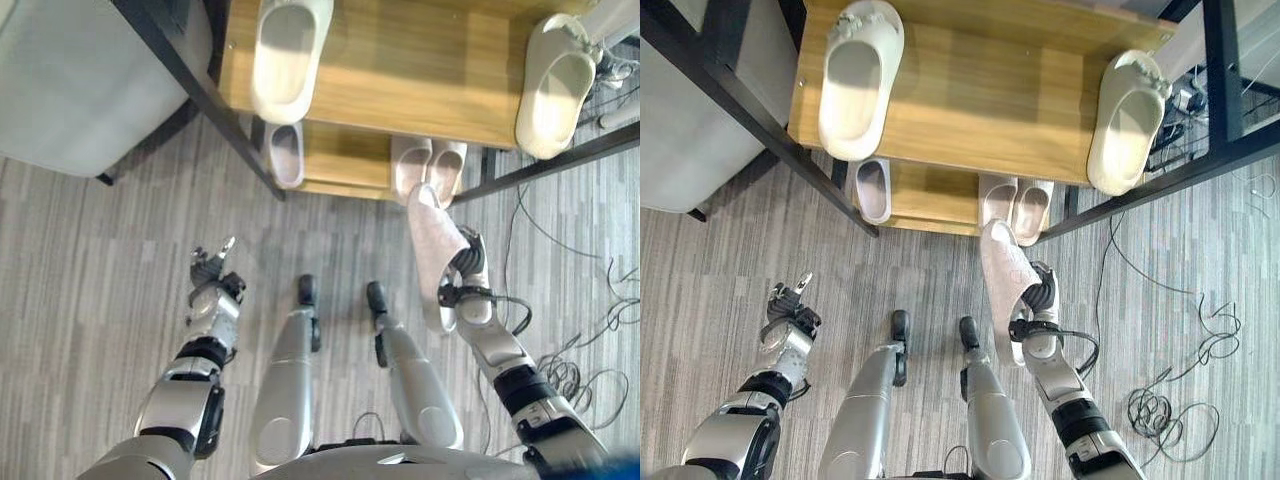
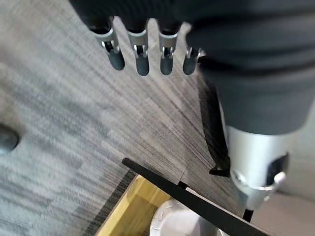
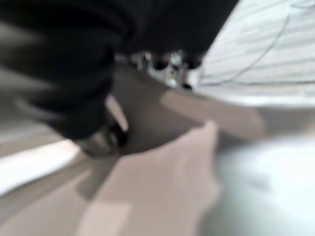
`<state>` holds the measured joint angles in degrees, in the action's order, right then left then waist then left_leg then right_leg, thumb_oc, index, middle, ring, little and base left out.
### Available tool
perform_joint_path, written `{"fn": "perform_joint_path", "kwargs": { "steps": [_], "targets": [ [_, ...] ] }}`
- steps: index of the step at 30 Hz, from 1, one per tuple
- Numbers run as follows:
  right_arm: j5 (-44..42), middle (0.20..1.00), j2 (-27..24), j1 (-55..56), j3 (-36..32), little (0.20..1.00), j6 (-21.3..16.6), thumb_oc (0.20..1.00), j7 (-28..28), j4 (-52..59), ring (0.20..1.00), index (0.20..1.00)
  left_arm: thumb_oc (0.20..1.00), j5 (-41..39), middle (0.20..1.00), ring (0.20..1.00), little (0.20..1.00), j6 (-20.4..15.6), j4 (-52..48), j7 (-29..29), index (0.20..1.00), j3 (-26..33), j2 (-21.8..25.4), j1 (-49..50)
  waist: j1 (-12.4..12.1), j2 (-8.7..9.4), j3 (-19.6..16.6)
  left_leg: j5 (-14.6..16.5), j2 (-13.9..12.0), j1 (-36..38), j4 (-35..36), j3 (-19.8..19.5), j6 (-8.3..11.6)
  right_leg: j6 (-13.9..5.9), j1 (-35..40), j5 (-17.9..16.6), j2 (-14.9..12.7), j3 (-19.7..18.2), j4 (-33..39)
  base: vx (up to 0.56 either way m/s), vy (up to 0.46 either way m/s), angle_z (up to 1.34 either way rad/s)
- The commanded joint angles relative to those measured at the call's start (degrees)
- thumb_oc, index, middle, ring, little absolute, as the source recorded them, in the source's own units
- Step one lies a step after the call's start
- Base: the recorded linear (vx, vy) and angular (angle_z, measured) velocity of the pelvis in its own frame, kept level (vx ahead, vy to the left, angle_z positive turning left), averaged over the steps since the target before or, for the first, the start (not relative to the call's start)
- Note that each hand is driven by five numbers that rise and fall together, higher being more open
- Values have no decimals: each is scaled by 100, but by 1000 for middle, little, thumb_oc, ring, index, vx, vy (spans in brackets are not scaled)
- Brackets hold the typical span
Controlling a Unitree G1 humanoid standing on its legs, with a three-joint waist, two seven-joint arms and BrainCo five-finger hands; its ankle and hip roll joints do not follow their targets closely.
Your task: Arrange the slippers neatly on the shoe rack.
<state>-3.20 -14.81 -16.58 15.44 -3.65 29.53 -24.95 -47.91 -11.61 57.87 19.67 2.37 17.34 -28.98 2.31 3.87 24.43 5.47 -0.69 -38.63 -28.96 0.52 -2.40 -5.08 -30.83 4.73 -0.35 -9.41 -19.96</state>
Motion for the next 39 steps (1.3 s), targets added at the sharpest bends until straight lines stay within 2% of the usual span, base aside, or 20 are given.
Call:
{"fn": "perform_joint_path", "kwargs": {
  "steps": [1, 5, 6, 7, 9, 14, 19, 25, 29, 32, 34, 39],
  "targets": [
    [-100, 200, -384, 63, -128, 200, -8, 200, 71, 497, 200, 200, 1000, -29, 1000, 1000, 1000, -134, -28, 544, 1000, 42, -1, -18, -29, -257, -171, 481, -182, -327, -477, -149, 277, -78, -409, 499, -231, 148, -989, -15, -30, 6],
    [-253, 200, -494, -302, -46, 200, 15, 200, 308, 391, 200, 200, 1000, 271, 1000, 1000, 1000, -64, 119, 1426, 1000, 59, 70, -412, -2, -361, -102, 619, -184, -1059, -1077, -242, 260, 12, -1186, 741, -180, 183, -1746, -28, -41, 9],
    [-254, 200, -495, -311, -45, 200, 14, 200, 309, 386, 200, 200, 1000, 271, 1000, 1000, 1000, -63, 122, 1427, 1000, 61, 71, -421, 2, -367, -126, 633, -185, -1111, -1113, -249, 261, 12, -1235, 756, -176, 187, -1779, 93, -30, 7],
    [-258, 200, -531, -356, -28, 200, 36, 200, 339, 361, 200, 200, 1000, 219, 1000, 1000, 1000, -27, 163, 1484, 1000, 83, 102, -466, 1, -373, -141, 861, -173, -1149, -1253, -295, 269, 26, -1287, 965, -158, 169, -1933, 93, -36, 5],
    [-328, 200, -657, -693, 7, 200, 85, 200, 434, 106, 200, 200, 1000, 119, 1000, 1000, 1000, 48, 205, 1570, 1000, 85, 194, -657, -7, -444, -81, 1036, -182, -1618, -1742, -339, 237, 75, -1783, 1179, -98, 217, -2482, 33, -41, 3],
    [-522, 200, -825, -1128, -84, 200, 153, 200, 543, -150, 200, 200, 1000, -57, 1000, 1000, 1000, 125, 177, 1566, 1000, 60, 215, -761, -39, -553, -60, 1188, -194, -2149, -2206, -395, 183, 105, -2371, 1355, -57, 245, -3036, -2, -22, 0],
    [-892, 200, -1222, -2200, -16, 200, 397, 200, 459, -808, 200, 200, 1000, -315, 1000, 1000, 1000, 163, 258, 1383, 1000, 20, 365, -938, -103, -651, -43, 1280, -169, -2744, -2578, -392, 201, 113, -3021, 1476, -74, 270, -3555, 5, -27, 3],
    [-991, 200, -1359, -3258, 200, 200, 589, 200, 287, -1456, 200, 200, 1000, -398, 1000, 1000, 1000, 181, 399, 1011, 1000, -12, 578, -1043, -195, -693, -140, 1232, -127, -3080, -2522, -328, 228, 112, -3374, 1490, -130, 287, -3581, 9, -1, 0],
    [-902, 200, -1394, -3657, 253, 200, 655, 200, 204, -1591, 200, 200, 1000, -397, 1000, 1000, 1000, 148, 234, 836, 1000, -55, 549, -969, -246, -735, -165, 1206, -96, -3168, -2458, -284, 227, 113, -3474, 1489, -162, 284, -3569, 24, 6, 1],
    [-811, 200, -1404, -3979, 172, 200, 778, 200, 175, -1675, 200, 200, 1000, -360, 1000, 1000, 1000, 110, -192, 697, 1000, -181, 383, -759, -330, -801, -186, 1194, -31, -3272, -2442, -267, 217, 108, -3588, 1485, -200, 290, -3591, 34, 2, 8],
    [-778, 200, -1453, -4326, 171, 200, 785, 200, 214, -1829, 200, 200, 1000, -871, 1000, 1000, 1000, -103, -717, 696, 1000, -125, 131, -500, -448, -872, -203, 1165, 21, -3333, -2359, -220, 206, 121, -3652, 1483, -233, 293, -3549, 43, 14, 8],
    [-906, 200, -1495, -4654, 42, 200, 798, 200, 400, -1966, 200, 200, 1000, -421, 1000, 1000, 1000, -212, -1717, 778, 1000, -392, -6, 72, -630, -944, -252, 1072, 106, -3415, -2177, -189, 198, 95, -3731, 1355, -301, 302, -3434, 22, -10, 13]
  ]
}}
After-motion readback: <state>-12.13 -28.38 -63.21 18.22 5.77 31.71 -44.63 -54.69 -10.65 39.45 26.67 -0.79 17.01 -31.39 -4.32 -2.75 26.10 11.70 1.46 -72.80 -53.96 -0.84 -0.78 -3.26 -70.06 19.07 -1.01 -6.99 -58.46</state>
